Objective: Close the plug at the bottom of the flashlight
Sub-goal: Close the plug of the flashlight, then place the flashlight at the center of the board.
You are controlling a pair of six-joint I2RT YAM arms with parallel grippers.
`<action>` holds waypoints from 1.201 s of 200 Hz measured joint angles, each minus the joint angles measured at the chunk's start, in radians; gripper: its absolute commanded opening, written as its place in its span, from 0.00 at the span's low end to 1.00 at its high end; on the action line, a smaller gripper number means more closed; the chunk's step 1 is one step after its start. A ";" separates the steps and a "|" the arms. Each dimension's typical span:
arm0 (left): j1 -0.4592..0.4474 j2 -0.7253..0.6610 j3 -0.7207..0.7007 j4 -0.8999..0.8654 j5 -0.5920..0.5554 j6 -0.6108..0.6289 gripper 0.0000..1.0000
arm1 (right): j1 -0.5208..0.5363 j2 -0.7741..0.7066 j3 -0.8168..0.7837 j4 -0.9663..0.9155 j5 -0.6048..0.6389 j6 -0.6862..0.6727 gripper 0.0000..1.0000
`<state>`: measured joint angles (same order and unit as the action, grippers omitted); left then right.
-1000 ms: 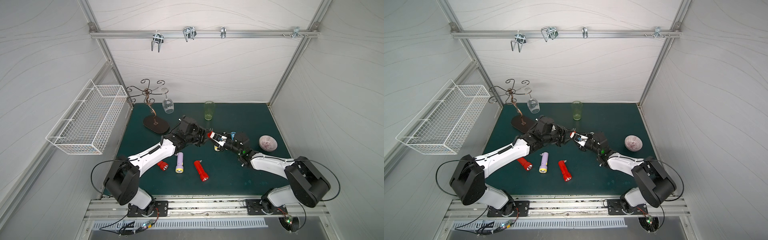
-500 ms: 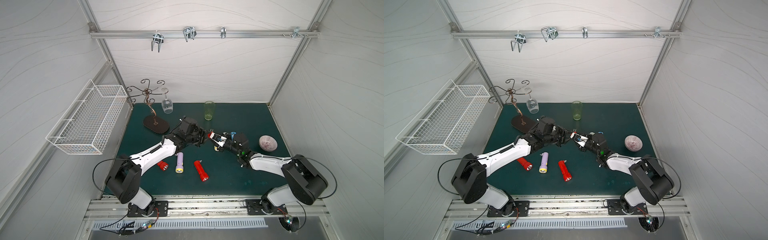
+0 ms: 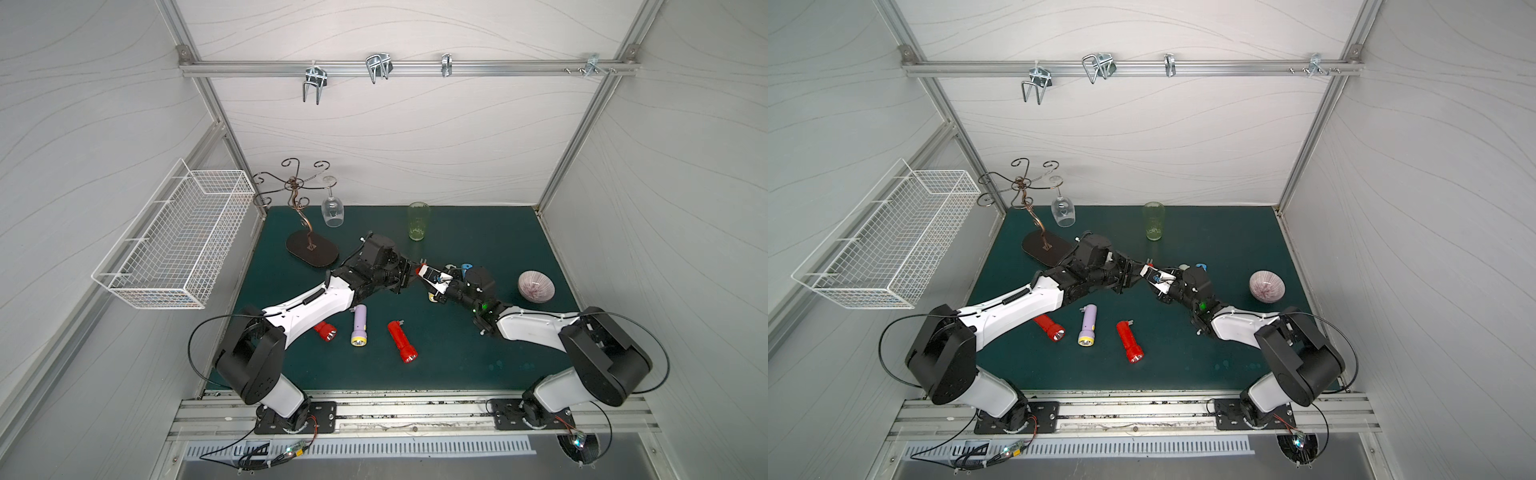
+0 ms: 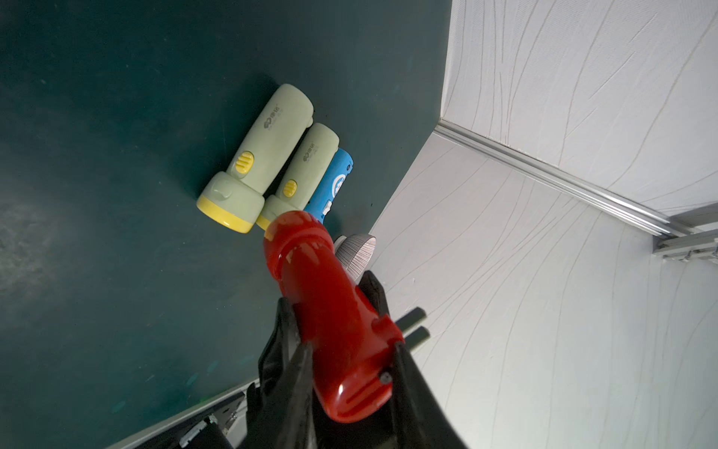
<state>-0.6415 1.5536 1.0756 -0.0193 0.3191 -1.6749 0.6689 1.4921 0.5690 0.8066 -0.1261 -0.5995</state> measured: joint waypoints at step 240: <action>0.305 -0.200 -0.182 -0.021 0.039 0.440 0.34 | 0.086 0.005 0.115 -0.099 0.047 0.105 0.00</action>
<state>-0.3363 1.3540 0.8932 -0.0406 0.3580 -1.2350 0.7547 1.4971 0.6842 0.7074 -0.0788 -0.4950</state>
